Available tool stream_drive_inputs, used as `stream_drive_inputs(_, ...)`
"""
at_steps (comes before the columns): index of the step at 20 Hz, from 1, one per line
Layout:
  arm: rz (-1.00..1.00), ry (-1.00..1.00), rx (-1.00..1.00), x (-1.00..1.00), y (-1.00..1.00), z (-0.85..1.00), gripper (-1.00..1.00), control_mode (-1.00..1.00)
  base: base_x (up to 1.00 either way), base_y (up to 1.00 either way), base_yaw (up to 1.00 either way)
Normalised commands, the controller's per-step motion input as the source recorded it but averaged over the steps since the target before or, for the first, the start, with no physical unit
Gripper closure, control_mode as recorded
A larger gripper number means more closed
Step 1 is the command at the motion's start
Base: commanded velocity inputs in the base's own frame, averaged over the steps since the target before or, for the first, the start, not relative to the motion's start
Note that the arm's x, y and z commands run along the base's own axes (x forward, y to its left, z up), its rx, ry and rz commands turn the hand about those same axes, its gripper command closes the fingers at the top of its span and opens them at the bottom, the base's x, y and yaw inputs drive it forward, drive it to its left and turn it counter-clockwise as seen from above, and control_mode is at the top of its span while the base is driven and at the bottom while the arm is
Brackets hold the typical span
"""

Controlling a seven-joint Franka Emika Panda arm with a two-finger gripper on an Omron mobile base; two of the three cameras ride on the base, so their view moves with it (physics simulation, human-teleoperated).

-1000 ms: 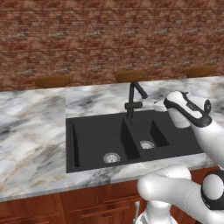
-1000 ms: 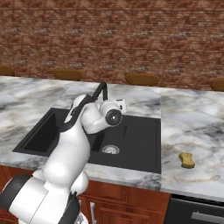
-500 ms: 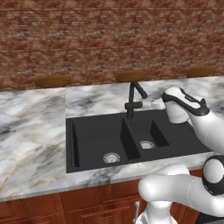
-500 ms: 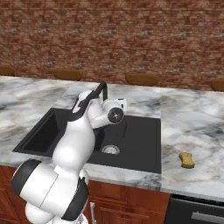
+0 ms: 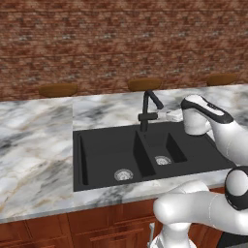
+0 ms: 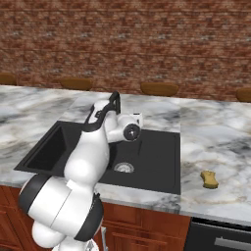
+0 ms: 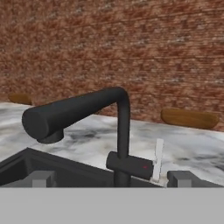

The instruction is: Soak the sponge with water for a few seconds and then drop it inside the sink.

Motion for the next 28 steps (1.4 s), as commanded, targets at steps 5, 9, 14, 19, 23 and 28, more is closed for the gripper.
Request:
stream_drive_inputs(5,0.04,0.0,0.08,0.0,0.0,-0.13,-1.0,-1.0,0.0,0.0,0.0)
stream_drive_inputs(9,0.06,0.0,0.07,0.0,0.0,0.0,-1.0,-1.0,0.0,0.0,0.0)
stream_drive_inputs(14,0.11,0.0,0.09,0.0,0.0,0.0,-1.0,-1.0,0.0,0.0,0.0)
stream_drive_inputs(19,0.12,0.0,0.06,0.0,0.0,0.0,-1.0,-1.0,0.0,0.0,0.0)
stream_drive_inputs(23,0.11,-0.01,0.03,0.0,0.0,0.0,-1.0,-1.0,0.0,0.0,0.0)
stream_drive_inputs(28,0.06,-0.04,0.0,0.08,0.0,0.0,-1.0,-1.0,0.0,0.0,0.0)
